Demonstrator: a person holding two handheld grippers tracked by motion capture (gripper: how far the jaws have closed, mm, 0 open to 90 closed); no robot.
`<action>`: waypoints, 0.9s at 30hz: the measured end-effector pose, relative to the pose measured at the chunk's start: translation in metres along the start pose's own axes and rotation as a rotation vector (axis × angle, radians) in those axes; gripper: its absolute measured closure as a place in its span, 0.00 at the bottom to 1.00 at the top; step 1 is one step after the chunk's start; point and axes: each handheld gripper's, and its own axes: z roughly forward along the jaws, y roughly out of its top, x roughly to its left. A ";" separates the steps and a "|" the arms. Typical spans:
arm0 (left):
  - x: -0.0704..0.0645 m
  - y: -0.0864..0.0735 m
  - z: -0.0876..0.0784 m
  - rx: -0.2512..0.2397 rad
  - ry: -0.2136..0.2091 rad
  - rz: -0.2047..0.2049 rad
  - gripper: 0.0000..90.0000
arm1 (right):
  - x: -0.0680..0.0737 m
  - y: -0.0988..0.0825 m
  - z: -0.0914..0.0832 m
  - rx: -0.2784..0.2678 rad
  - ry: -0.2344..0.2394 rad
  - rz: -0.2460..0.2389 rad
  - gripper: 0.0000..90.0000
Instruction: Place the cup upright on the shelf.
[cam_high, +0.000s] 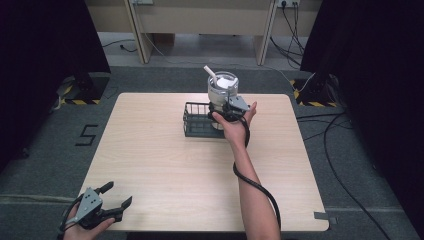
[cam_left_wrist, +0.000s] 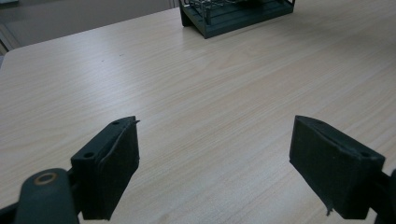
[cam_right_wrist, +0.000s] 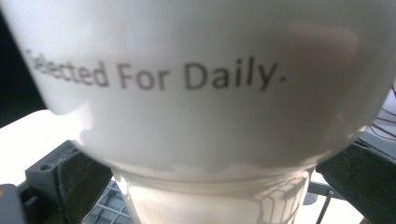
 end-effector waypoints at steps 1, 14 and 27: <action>0.000 0.000 0.000 0.001 -0.001 0.000 0.17 | 0.000 0.000 0.000 -0.002 -0.001 -0.004 0.00; -0.001 0.001 0.001 0.002 -0.003 0.006 0.17 | -0.002 -0.003 -0.012 0.000 0.003 -0.009 0.00; -0.004 0.002 0.001 0.002 -0.008 0.016 0.17 | -0.007 -0.004 -0.037 -0.010 0.008 -0.014 0.00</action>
